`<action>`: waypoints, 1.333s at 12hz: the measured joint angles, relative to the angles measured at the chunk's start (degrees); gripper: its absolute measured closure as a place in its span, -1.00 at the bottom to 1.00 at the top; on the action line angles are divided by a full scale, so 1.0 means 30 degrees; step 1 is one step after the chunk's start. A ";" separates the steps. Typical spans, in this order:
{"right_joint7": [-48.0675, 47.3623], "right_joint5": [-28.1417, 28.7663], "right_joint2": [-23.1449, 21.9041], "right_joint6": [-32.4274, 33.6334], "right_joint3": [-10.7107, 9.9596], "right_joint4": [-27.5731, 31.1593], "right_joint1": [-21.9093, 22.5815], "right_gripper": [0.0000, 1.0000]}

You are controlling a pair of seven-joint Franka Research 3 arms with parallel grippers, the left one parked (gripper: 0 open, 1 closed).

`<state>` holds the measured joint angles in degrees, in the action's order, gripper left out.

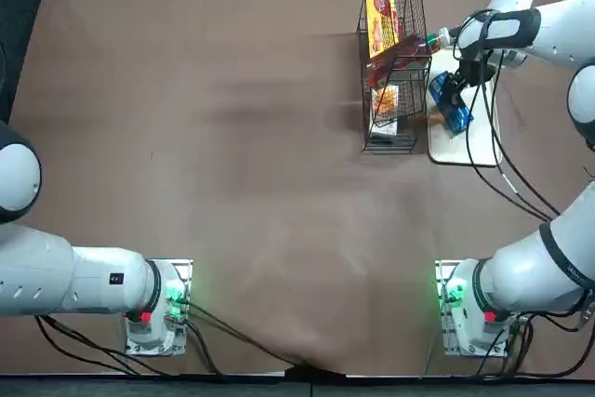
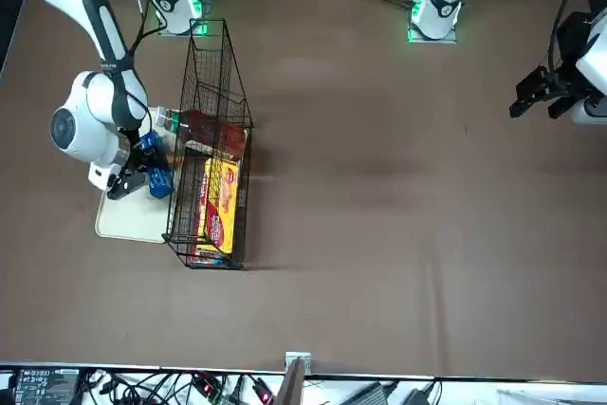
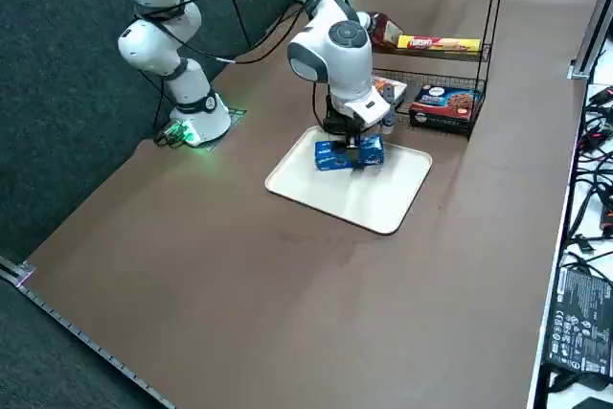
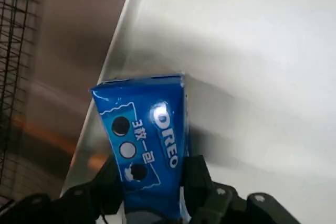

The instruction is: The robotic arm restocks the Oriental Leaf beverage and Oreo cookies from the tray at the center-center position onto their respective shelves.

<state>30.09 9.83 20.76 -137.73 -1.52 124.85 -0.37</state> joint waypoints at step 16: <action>-0.1361 0.1789 -0.4313 1.5201 -0.0185 -1.0869 -0.2032 -0.19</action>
<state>26.00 15.20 7.81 -92.13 -2.08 92.24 -6.47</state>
